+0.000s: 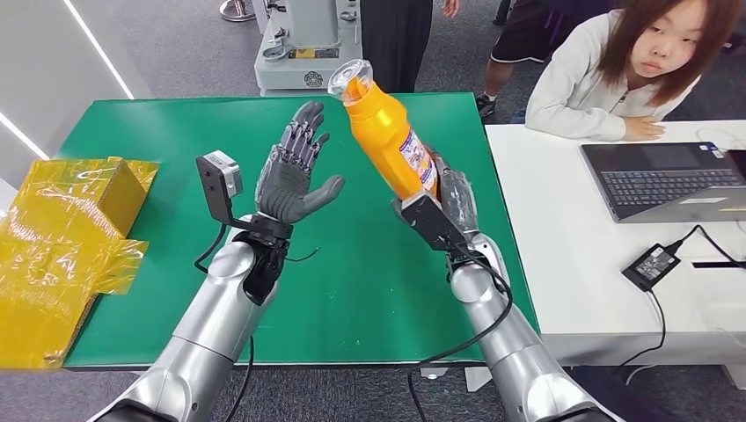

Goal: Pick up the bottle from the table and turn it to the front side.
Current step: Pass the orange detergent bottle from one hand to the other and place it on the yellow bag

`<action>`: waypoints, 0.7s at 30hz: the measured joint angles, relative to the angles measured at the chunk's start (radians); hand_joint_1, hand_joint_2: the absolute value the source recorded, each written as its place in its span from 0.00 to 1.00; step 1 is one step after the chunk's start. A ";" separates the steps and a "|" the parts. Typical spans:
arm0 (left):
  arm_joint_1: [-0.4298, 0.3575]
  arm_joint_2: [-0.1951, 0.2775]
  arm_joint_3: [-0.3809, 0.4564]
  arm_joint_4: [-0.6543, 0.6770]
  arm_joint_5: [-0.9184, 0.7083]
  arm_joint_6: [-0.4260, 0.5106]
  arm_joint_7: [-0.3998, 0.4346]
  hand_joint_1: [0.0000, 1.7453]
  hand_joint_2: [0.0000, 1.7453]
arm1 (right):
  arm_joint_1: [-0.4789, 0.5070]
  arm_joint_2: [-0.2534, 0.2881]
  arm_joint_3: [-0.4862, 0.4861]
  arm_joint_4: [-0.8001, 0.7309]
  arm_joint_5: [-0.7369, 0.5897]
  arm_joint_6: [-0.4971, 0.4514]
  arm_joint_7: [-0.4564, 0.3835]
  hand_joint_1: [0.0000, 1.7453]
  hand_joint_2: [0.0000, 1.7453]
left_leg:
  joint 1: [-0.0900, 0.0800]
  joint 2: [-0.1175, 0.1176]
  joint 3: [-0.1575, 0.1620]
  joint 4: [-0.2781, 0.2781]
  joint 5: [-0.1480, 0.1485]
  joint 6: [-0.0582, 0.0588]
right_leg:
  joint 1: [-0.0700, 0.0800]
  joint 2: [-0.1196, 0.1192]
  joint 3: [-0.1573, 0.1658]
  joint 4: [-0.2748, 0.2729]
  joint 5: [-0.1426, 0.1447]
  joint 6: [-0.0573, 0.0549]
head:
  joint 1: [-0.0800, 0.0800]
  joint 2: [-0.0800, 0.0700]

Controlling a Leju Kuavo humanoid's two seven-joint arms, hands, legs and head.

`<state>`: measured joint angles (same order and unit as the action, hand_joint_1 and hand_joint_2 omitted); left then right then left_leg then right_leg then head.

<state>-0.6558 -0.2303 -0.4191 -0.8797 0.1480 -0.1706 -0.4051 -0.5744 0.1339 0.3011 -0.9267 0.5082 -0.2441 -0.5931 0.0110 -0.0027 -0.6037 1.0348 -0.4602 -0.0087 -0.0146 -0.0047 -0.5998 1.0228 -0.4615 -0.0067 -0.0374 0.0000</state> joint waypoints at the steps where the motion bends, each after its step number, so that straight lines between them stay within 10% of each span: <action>1: 0.000 -0.002 0.000 0.000 0.004 -0.006 0.002 0.00 1.00 | -0.004 0.003 0.001 0.006 0.002 -0.001 0.001 1.00 1.00 | 0.000 0.000 0.000 0.000 0.000 0.000 | 0.000 0.000 0.000 0.000 0.000 0.000 | 0.000 0.000; 21: -0.023 -0.022 0.000 0.002 0.031 -0.013 0.009 0.00 1.00 | -0.047 0.035 0.053 0.095 0.107 -0.055 0.010 1.00 1.00 | 0.000 0.000 0.000 0.000 0.000 0.000 | 0.000 0.000 0.000 0.000 0.000 0.000 | 0.000 0.000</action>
<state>-0.6785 -0.2523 -0.4191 -0.8778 0.1788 -0.1839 -0.3962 -0.6217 0.1693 0.3536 -0.8321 0.6150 -0.2995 -0.5827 0.0110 -0.0025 -0.6038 1.0348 -0.4601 -0.0088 -0.0145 -0.0043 -0.6000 1.0229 -0.4615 -0.0067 -0.0374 0.0000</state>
